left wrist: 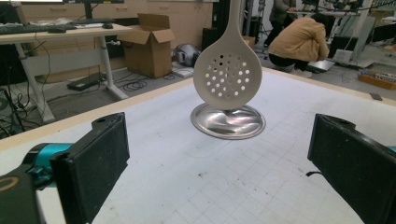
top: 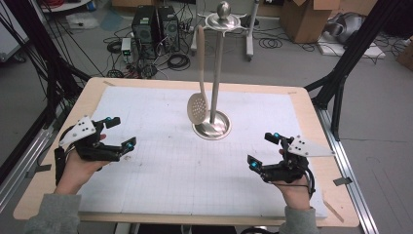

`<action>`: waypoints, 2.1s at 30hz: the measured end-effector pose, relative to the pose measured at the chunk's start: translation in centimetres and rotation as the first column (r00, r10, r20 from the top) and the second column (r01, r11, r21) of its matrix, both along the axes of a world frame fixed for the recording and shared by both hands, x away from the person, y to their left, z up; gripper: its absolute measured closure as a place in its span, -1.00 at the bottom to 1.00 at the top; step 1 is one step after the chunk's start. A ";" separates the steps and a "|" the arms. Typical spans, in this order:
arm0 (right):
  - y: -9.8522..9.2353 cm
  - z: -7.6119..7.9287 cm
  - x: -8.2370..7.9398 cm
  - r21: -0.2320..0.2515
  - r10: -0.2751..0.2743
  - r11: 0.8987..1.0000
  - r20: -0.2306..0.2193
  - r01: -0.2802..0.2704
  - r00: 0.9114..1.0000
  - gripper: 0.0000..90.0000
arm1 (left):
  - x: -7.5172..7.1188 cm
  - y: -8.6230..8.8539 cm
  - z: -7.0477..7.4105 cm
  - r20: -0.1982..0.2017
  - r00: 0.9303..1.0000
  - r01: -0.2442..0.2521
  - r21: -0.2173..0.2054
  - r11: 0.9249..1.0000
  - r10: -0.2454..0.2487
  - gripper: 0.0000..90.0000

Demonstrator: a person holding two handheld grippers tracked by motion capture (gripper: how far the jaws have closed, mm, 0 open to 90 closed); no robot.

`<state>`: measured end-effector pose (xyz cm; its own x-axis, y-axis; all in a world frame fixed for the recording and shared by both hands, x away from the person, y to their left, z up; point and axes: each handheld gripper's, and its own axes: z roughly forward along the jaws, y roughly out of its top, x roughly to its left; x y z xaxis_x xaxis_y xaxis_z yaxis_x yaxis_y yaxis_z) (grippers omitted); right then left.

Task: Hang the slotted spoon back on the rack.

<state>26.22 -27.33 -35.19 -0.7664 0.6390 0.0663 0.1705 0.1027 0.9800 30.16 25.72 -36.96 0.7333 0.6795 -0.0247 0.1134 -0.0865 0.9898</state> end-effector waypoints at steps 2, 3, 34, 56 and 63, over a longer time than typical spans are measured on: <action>0.1 0.0 0.0 -0.001 0.000 1.000 -0.001 0.000 1.000 -0.96 | -0.4 0.3 -0.3 0.008 1.000 -0.010 -0.010 1.000 0.010 -0.87; 0.1 0.0 0.0 -0.003 0.000 1.000 0.001 0.000 1.000 -0.96 | -0.6 0.5 -0.5 0.005 1.000 -0.007 -0.021 1.000 0.007 -0.87; -1.5 -1.5 0.8 0.032 -0.015 0.999 -0.008 0.015 1.000 -0.96 | -4.9 6.5 -2.9 0.024 0.987 -0.158 -0.040 0.987 0.159 -0.87; -6.5 -3.7 0.8 0.124 -0.020 0.992 0.008 0.019 1.000 -0.96 | -5.5 8.3 -3.9 -0.019 0.986 -0.169 -0.049 0.984 0.168 -0.87; -6.5 -4.0 0.9 0.126 -0.029 0.992 -0.009 0.030 1.000 -0.96 | -5.3 8.4 -4.0 -0.030 0.981 -0.193 -0.045 0.980 0.192 -0.87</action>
<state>27.10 -33.86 -39.18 -0.7463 0.6477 0.1532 0.1789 -0.0265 0.9835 24.83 34.13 -41.01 0.5873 0.8057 -0.0771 0.1487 -0.0138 0.9888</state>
